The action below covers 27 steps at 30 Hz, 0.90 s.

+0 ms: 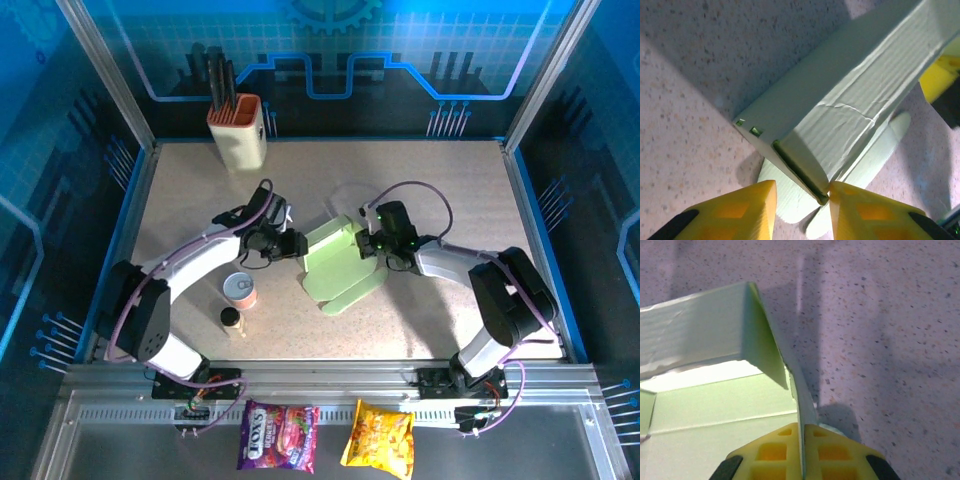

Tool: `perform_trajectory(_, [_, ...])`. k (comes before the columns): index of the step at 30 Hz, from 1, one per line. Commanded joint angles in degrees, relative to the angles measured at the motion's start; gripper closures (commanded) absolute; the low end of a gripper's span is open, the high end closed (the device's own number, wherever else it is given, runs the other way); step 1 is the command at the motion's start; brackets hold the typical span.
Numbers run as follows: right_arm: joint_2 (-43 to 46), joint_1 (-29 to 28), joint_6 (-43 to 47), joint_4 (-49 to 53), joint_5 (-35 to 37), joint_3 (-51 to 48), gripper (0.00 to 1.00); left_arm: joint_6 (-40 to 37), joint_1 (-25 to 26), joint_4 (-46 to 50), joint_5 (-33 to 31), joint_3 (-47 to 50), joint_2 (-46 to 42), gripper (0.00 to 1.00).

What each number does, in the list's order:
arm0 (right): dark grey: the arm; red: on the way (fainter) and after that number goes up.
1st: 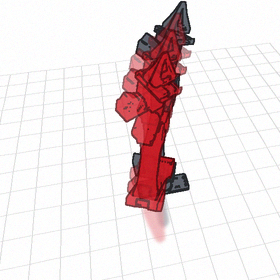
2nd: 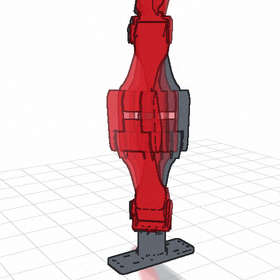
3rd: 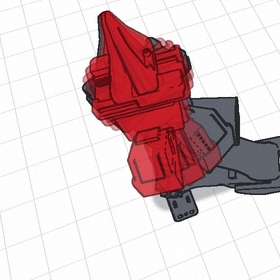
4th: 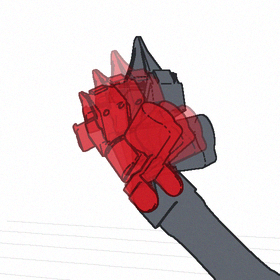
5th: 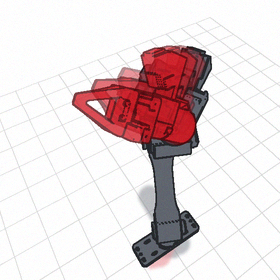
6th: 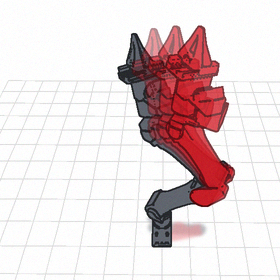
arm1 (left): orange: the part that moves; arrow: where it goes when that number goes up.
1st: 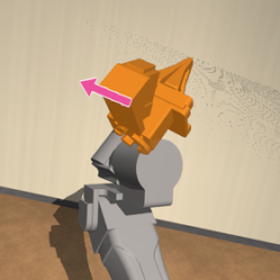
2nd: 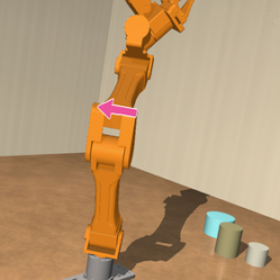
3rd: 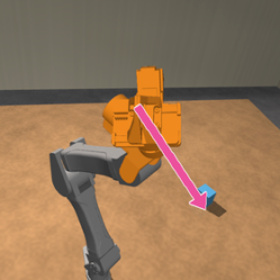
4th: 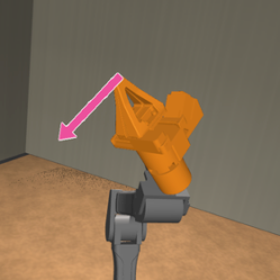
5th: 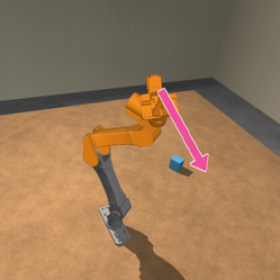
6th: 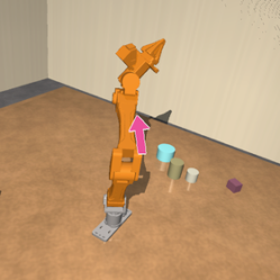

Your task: Fold the paper box

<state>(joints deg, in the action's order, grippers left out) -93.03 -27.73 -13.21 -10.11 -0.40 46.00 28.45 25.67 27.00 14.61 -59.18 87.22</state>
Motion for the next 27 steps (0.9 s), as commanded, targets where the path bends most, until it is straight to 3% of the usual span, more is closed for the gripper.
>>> perform_trajectory(1, [-2.10, -1.64, 1.39, -8.90, -2.07, -2.47, 0.96, 0.42, 0.87, 4.51, 2.97, 2.61, -4.39, 0.62])
perform_trajectory(5, [-3.17, -3.53, 5.30, -12.69, -1.91, -3.20, 0.96, 0.50, 0.87, 7.24, 1.33, 4.27, -8.58, 0.55])
perform_trajectory(10, [-3.99, -4.87, 8.00, -13.76, -1.90, -3.10, 0.95, -0.60, 0.87, 10.90, -5.37, 3.90, -13.21, 0.41])
perform_trajectory(14, [-3.83, -5.74, 9.99, -13.56, -2.14, -2.84, 0.95, -1.00, 0.22, 9.56, -8.27, 3.61, -15.02, 0.34])
perform_trajectory(22, [-3.84, -7.40, 13.00, -11.41, -4.14, -0.48, 0.94, -0.54, -0.53, 3.37, 0.32, -1.71, -4.70, 0.38])
perform_trajectory(27, [-4.60, -8.85, 14.66, -8.91, -4.87, 2.02, 0.94, -0.09, -0.53, 0.39, 1.94, -3.32, 0.43, 0.42])
